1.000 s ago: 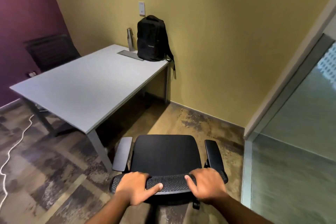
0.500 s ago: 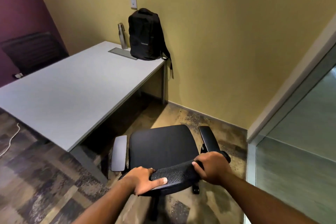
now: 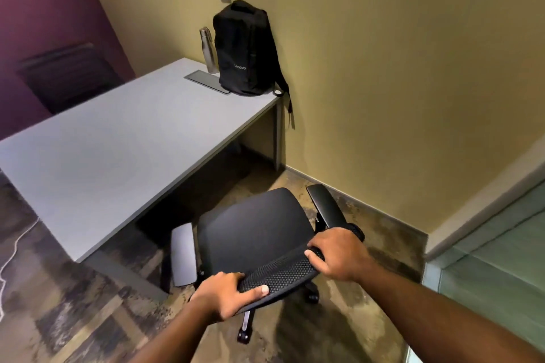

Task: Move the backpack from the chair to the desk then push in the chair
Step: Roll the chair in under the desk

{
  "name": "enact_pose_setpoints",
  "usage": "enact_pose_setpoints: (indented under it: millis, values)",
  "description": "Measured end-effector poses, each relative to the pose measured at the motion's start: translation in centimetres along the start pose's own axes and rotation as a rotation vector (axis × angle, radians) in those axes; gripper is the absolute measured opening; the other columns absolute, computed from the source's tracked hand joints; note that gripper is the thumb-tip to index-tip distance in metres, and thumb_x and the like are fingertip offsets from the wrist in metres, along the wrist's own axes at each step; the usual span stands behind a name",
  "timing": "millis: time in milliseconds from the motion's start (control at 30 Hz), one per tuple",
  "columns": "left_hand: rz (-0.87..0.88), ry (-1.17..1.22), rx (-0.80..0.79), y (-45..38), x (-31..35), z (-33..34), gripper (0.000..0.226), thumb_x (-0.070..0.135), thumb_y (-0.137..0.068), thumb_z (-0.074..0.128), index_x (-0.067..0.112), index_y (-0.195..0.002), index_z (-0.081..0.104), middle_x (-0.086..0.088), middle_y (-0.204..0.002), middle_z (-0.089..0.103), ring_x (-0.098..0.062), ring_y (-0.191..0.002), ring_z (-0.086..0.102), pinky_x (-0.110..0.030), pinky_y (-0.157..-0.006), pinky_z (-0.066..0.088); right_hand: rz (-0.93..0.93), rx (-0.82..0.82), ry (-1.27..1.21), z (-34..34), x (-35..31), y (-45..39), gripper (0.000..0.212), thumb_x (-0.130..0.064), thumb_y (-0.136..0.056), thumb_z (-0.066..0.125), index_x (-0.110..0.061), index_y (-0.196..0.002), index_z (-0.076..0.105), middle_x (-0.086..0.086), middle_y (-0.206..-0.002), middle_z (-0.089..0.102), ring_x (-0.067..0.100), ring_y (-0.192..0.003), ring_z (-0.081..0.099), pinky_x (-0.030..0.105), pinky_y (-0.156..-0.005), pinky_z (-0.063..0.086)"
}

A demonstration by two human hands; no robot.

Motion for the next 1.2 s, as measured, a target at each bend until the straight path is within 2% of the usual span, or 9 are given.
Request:
enact_pose_setpoints:
  millis: [133, 367, 633, 800, 967, 1200]
  values:
    - [-0.053, 0.037, 0.068, -3.3, 2.1, -1.5, 0.101, 0.109, -0.062, 0.023, 0.039, -0.122, 0.066, 0.003, -0.109, 0.076, -0.023, -0.106, 0.070, -0.039, -0.089, 0.056, -0.050, -0.023, 0.015, -0.1, 4.4, -4.0, 0.064, -0.066, -0.097, 0.028, -0.028, -0.112, 0.077, -0.007, -0.104, 0.076, 0.019, -0.095, 0.069, 0.038, -0.082, 0.053]
    - [-0.127, 0.076, 0.155, -8.6, 4.1, -4.3, 0.107, 0.107, -0.065, 0.022, 0.035, -0.130, 0.064, 0.000, -0.116, 0.076, -0.025, -0.110, 0.069, -0.038, -0.088, 0.056, -0.144, -0.051, 0.072, -0.3, 9.4, -11.2, 0.072, -0.068, -0.095, 0.021, -0.025, -0.114, 0.077, -0.003, -0.109, 0.076, 0.024, -0.098, 0.070, 0.040, -0.085, 0.054]
    - [-0.225, 0.073, 0.164, -16.2, 5.1, -8.0, 0.118, 0.109, -0.062, 0.017, 0.028, -0.136, 0.061, -0.004, -0.124, 0.073, -0.027, -0.117, 0.067, -0.036, -0.087, 0.053, -0.263, -0.066, 0.134, -0.4, 15.3, -20.5, 0.072, -0.066, -0.098, 0.022, -0.023, -0.119, 0.075, 0.000, -0.115, 0.076, 0.025, -0.102, 0.070, 0.042, -0.086, 0.055]
    - [-0.295, 0.073, 0.171, -19.5, 5.9, -9.7, 0.118, 0.109, -0.061, 0.016, 0.025, -0.131, 0.063, -0.006, -0.122, 0.074, -0.028, -0.116, 0.067, -0.037, -0.091, 0.053, -0.326, -0.073, 0.126, -0.6, 17.9, -25.2, 0.073, -0.067, -0.097, 0.021, -0.023, -0.121, 0.075, 0.000, -0.117, 0.076, 0.024, -0.104, 0.070, 0.042, -0.089, 0.054]
    - [-0.328, 0.075, 0.200, -21.9, 7.1, -11.0, 0.114, 0.108, -0.061, 0.009, 0.022, -0.110, 0.066, -0.008, -0.109, 0.075, -0.029, -0.107, 0.069, -0.040, -0.086, 0.054, -0.411, -0.092, 0.124, -1.2, 20.4, -29.3, 0.076, -0.067, -0.095, 0.019, -0.023, -0.123, 0.074, 0.001, -0.119, 0.075, 0.027, -0.106, 0.069, 0.044, -0.090, 0.054]
    - [-0.389, 0.101, 0.249, -24.9, 10.4, -11.5, 0.114, 0.103, -0.069, 0.009, 0.020, -0.125, 0.063, -0.005, -0.119, 0.073, -0.028, -0.113, 0.067, -0.041, -0.090, 0.053, -0.546, -0.075, 0.097, -1.5, 24.6, -34.0, 0.069, -0.065, -0.097, 0.027, -0.023, -0.123, 0.075, -0.001, -0.119, 0.076, 0.025, -0.109, 0.070, 0.041, -0.091, 0.052]
Point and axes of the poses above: each hand's wrist, its own y-axis away from the middle knuckle, its own z-axis out of the palm, x = y × z, the point moved 2 cm from there along -y, towards the middle knuckle
